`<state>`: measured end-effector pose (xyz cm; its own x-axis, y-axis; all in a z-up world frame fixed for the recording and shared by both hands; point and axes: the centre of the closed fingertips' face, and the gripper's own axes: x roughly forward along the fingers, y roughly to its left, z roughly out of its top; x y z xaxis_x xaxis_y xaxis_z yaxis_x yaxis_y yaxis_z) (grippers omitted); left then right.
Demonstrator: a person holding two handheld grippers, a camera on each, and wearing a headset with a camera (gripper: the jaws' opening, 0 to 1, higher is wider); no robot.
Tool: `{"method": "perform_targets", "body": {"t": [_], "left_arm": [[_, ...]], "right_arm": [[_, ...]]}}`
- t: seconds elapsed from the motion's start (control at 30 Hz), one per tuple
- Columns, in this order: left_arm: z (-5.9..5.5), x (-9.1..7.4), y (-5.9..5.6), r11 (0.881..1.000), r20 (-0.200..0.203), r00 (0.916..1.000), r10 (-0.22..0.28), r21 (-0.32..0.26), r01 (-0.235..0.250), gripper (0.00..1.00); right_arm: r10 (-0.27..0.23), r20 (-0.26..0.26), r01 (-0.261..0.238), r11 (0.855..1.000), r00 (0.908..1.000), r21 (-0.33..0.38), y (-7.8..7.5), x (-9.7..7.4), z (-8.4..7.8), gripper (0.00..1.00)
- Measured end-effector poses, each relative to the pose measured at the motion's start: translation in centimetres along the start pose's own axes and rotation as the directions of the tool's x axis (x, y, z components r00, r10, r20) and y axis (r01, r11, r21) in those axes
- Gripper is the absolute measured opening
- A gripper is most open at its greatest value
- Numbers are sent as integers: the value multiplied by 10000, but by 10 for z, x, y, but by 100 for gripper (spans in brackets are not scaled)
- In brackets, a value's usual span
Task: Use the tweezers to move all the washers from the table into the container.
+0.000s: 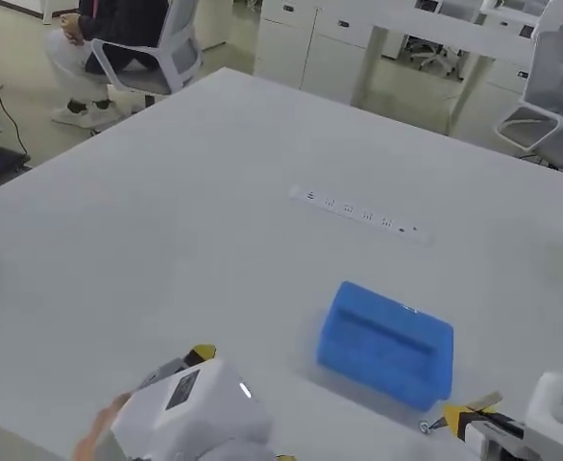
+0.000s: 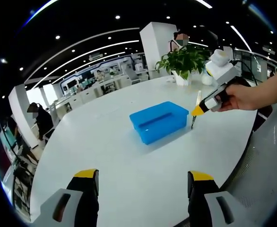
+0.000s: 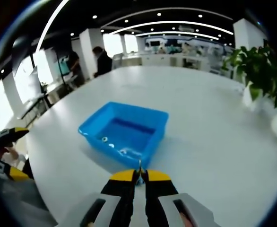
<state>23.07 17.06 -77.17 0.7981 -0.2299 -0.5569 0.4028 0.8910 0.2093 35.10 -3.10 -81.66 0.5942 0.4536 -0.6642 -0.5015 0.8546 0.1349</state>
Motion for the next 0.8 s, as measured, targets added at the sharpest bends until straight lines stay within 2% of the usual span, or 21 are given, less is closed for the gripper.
{"method": "perform_targets", "body": {"t": [0.2, 0.33, 0.37, 0.43, 0.6, 0.73, 0.8], "left_arm": [[0, 1, -1, 10000, -49, 10000, -43, 29, 43, 78], [-1, 1, -2, 10000, -73, 10000, -57, 71, 58, 78], [-1, 1, -2, 10000, -79, 10000, -56, 78, 56, 78], [-1, 1, -2, 9999, -85, 9999, -54, 88, 55, 78], [-2, 1, -2, 9999, -159, 9998, -69, 144, 72, 78], [-2, 1, -3, 9998, -157, 9998, -80, 181, 82, 78], [-2, 1, -2, 9998, -141, 9999, -74, 167, 76, 78]], "right_arm": [[-94, 69, 93, 9997, 9999, 223, -2, 3, 1, 4], [-211, 129, 216, 9990, 9997, -383, -1, 3, 2, 4], [-176, 99, 181, 9984, 9998, -538, 3, 3, 0, 4], [-263, 23, 264, 9941, 9997, -1048, 3, 2, -1, 4], [-228, 15, 229, 9939, 9997, -1076, 2, 4, -3, 3], [-194, -166, 169, 9899, 9997, -1404, 5, 3, -5, 3], [-143, -248, 110, 9914, 9996, -1302, 4, 3, -5, 3]]}}
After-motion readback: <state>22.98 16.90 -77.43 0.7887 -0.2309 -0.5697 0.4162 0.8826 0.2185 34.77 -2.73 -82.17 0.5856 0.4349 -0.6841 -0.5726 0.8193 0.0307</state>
